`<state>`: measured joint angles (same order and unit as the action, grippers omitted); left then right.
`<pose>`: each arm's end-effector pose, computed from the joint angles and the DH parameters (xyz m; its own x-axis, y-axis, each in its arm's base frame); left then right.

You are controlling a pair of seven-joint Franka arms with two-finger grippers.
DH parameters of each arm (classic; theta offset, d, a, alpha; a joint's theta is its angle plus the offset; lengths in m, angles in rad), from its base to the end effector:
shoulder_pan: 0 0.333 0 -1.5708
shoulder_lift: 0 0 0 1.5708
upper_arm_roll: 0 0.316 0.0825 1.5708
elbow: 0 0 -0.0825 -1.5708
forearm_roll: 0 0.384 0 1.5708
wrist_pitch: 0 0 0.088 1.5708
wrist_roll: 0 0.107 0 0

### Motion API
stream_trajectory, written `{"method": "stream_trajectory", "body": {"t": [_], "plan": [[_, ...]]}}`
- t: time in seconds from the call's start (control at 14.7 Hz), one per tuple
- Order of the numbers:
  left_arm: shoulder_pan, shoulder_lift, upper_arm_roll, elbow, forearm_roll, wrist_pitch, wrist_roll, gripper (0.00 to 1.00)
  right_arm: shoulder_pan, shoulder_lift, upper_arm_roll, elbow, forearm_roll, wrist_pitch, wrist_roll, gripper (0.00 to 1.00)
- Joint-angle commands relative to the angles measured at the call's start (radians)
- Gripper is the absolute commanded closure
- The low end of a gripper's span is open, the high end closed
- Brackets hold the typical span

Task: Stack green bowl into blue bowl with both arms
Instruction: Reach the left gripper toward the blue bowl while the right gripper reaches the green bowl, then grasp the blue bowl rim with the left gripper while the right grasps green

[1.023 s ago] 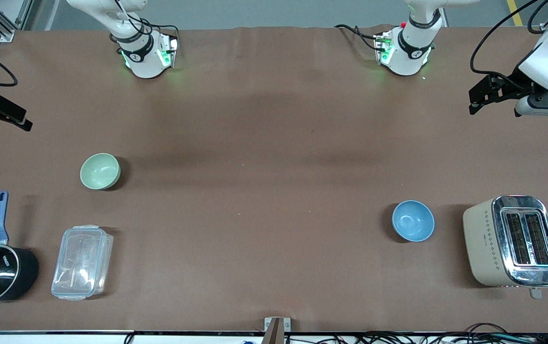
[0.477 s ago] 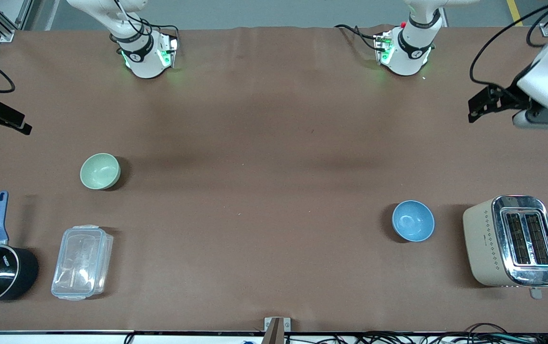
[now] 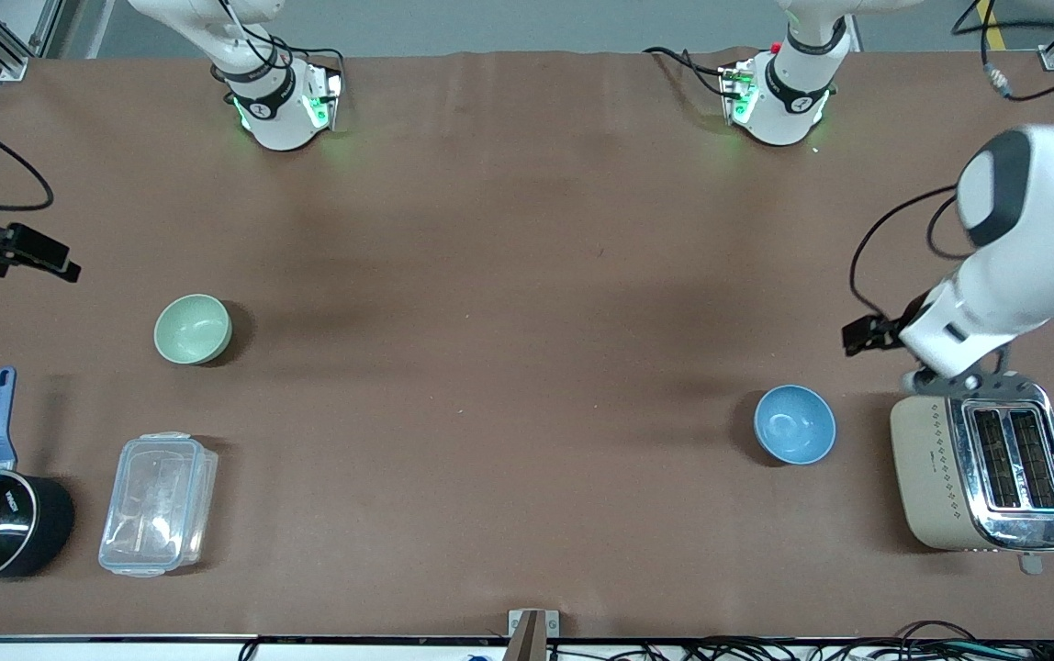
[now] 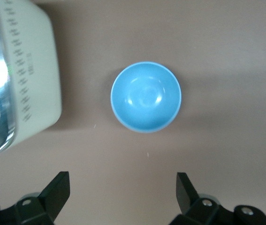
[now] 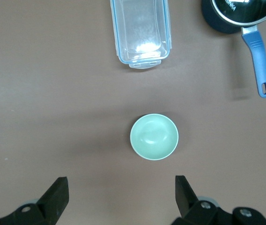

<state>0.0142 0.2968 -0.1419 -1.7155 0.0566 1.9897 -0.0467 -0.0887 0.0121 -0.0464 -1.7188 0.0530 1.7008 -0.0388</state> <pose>0.6352 -0.0707 0.4143 0.9950 -0.0985 -0.0189 -0.0987 -0.9951 -0.0108 0.5589 -0.0708 0.5587 0.9943 -0.1030 -0.0282 -0.1044 -0.9931 -0.0529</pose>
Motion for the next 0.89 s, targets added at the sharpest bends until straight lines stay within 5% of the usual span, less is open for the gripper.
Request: {"method": "stream_trajectory", "body": {"t": [0.0,0.2,0.41,0.82], "plan": [[0.001,0.094,-0.002,-0.013,0.060,0.140,-0.012,0.00,-0.062,-0.015,0.006,-0.154,0.018,0.121,-0.082,0.00],[0.012,0.209,-0.002,-0.013,0.103,0.265,-0.012,0.13,-0.140,0.079,0.006,-0.240,0.051,0.253,-0.185,0.00],[0.032,0.280,-0.002,-0.013,0.104,0.348,-0.010,0.27,-0.224,0.245,0.006,-0.239,0.195,0.325,-0.399,0.00],[0.047,0.323,-0.001,-0.006,0.123,0.369,-0.012,0.52,-0.255,0.465,0.010,-0.237,0.206,0.497,-0.533,0.10]]}}
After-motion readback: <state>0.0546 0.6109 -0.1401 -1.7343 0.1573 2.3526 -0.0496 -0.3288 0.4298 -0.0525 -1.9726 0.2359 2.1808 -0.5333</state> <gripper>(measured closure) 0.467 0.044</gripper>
